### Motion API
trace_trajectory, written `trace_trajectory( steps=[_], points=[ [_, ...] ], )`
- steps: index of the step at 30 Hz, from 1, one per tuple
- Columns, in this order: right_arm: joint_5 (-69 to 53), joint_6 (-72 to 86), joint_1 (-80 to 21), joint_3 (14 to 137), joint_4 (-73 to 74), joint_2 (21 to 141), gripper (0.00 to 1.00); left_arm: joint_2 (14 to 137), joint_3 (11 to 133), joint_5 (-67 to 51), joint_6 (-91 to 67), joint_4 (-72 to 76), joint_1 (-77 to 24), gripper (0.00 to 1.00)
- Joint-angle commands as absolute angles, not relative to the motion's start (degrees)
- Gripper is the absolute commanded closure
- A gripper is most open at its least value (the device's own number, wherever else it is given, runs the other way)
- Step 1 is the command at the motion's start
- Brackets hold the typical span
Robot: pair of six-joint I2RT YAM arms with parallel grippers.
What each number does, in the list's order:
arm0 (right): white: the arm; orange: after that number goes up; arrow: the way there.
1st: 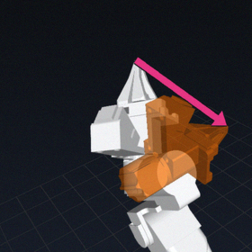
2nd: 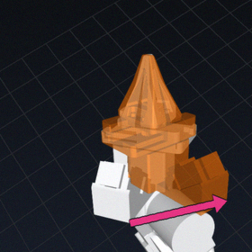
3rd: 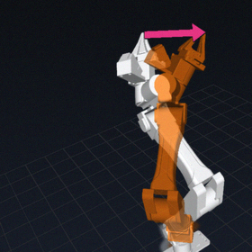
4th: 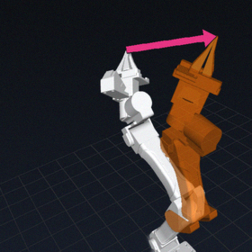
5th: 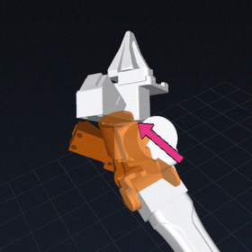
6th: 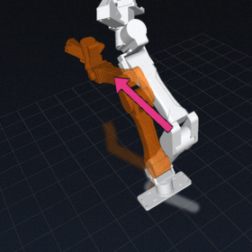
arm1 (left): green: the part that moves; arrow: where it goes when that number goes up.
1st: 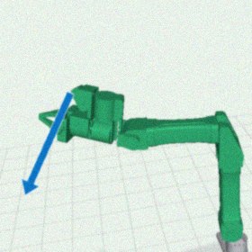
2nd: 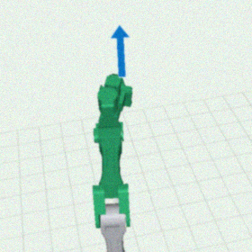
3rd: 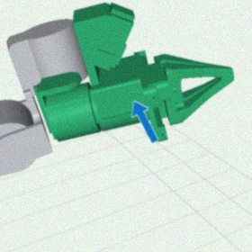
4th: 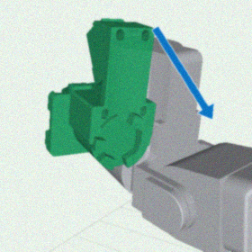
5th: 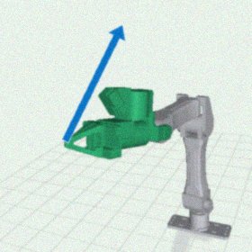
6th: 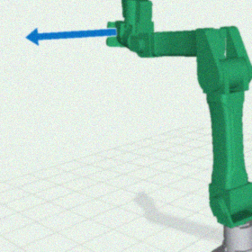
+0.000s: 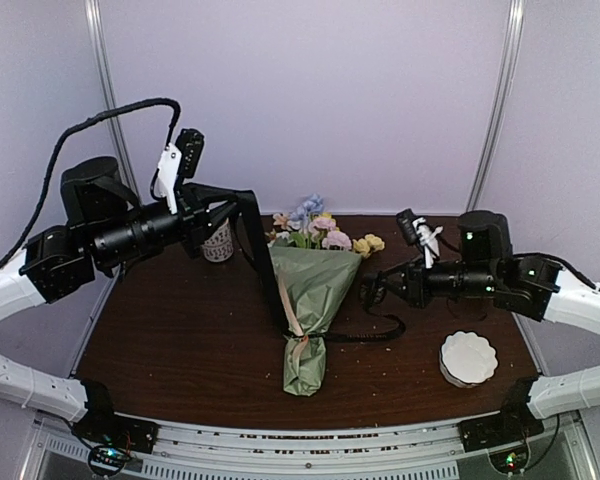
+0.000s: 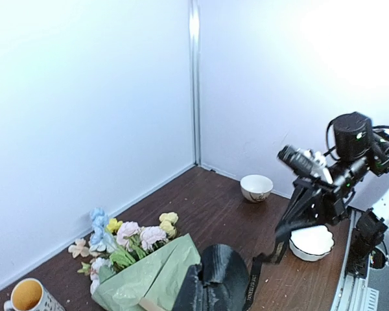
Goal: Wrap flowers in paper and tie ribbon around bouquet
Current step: Pass from the left arm to the right
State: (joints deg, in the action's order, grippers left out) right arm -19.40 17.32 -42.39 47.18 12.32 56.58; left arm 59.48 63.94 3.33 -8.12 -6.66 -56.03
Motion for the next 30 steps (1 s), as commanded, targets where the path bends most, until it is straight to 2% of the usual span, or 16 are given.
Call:
trace_trajectory(
  steps=[1,2,3,4,5,6,11,13,16,22,30],
  points=[
    [-15.99,12.55,-47.77,46.80,22.57,60.65,0.80,60.05,67.30,0.56,0.65,-9.06,-59.65,1.00],
    [-14.49,12.71,-48.18,46.29,23.77,61.02,0.62,60.42,68.20,0.91,1.48,-9.92,-60.58,1.00],
    [-12.73,12.86,-48.24,45.90,24.71,61.23,0.53,60.79,69.14,1.22,2.50,-10.80,-61.57,1.00],
    [-11.29,12.79,-48.27,45.73,25.41,61.26,0.19,61.16,70.17,1.61,3.30,-11.76,-62.56,1.00],
    [-10.28,12.67,-48.30,45.76,25.53,61.18,0.03,61.65,71.04,1.86,3.94,-12.35,-63.43,1.00],
    [-10.21,12.54,-48.32,46.08,25.13,61.05,0.00,61.99,71.78,1.78,4.74,-12.76,-64.20,1.00],
    [-17.11,11.07,-51.80,48.51,12.69,63.38,0.00,63.19,74.31,2.05,7.23,-14.02,-66.42,1.00],
    [-20.58,9.35,-54.36,49.78,5.16,66.73,0.00,63.05,74.31,2.11,7.38,-13.95,-66.53,1.00],
    [-23.34,5.08,-56.32,55.17,2.14,73.26,0.03,62.68,74.18,2.67,7.64,-13.67,-66.61,1.00],
    [-29.64,3.06,-56.47,66.19,2.45,85.54,0.30,62.50,73.96,3.68,7.56,-13.97,-66.71,1.00],
    [-33.33,4.66,-56.54,66.70,-0.95,89.35,0.71,61.48,73.14,5.14,7.55,-13.71,-66.71,1.00]
  ],
)
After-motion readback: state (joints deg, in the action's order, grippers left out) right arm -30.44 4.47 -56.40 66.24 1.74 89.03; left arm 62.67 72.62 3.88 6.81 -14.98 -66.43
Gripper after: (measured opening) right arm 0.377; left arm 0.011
